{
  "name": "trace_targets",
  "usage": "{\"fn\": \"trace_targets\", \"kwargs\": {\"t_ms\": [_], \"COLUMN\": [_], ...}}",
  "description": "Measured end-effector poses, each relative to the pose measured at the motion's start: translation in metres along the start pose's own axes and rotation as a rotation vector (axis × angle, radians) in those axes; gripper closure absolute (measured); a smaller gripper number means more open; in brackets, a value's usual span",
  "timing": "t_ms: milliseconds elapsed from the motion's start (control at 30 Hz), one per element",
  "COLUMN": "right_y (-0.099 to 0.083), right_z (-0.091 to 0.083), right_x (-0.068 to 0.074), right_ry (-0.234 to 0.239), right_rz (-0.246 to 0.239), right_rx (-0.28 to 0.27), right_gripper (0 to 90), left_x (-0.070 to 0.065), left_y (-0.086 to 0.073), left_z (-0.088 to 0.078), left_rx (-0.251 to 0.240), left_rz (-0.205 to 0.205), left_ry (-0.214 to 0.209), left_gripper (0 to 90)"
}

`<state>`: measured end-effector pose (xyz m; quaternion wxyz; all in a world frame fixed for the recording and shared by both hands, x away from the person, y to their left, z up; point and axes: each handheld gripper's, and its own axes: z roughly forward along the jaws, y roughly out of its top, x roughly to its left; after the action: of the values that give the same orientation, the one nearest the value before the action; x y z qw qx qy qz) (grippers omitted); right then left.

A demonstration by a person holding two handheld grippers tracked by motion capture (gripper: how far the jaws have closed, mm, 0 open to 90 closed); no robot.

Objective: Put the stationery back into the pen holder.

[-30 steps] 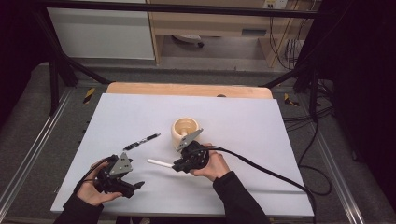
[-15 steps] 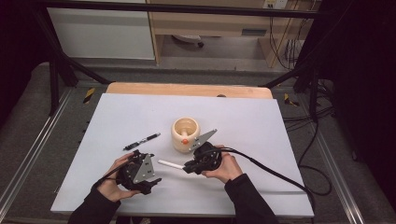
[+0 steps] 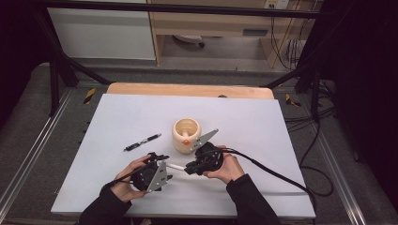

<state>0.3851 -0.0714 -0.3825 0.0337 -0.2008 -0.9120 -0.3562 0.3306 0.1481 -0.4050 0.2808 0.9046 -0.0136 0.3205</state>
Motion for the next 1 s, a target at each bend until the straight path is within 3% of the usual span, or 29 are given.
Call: {"fn": "trace_targets", "kwargs": {"t_ms": [200, 333, 733, 1000], "right_y": [0.002, 0.005, 0.008, 0.008], "right_z": [0.0, 0.001, 0.0, 0.001], "right_x": [-0.001, 0.0, 0.0, 0.0], "right_ry": [-0.001, 0.005, 0.004, 0.001], "right_rz": [0.005, 0.003, 0.013, 0.023], "right_rx": [0.007, 0.013, 0.019, 0.027], "right_gripper": [78.9, 78.9, 78.9, 78.9], "left_x": [-0.005, -0.009, -0.015, -0.017], "left_y": [0.006, 0.01, 0.017, 0.019], "left_z": [0.004, 0.008, 0.015, 0.016], "left_rx": [0.014, -0.006, 0.003, 0.007], "left_rz": [0.11, 0.173, 0.293, 0.325], "left_ry": [0.023, 0.044, 0.067, 0.088], "left_gripper": [47.7, 53.7, 71.4, 76.5]}}
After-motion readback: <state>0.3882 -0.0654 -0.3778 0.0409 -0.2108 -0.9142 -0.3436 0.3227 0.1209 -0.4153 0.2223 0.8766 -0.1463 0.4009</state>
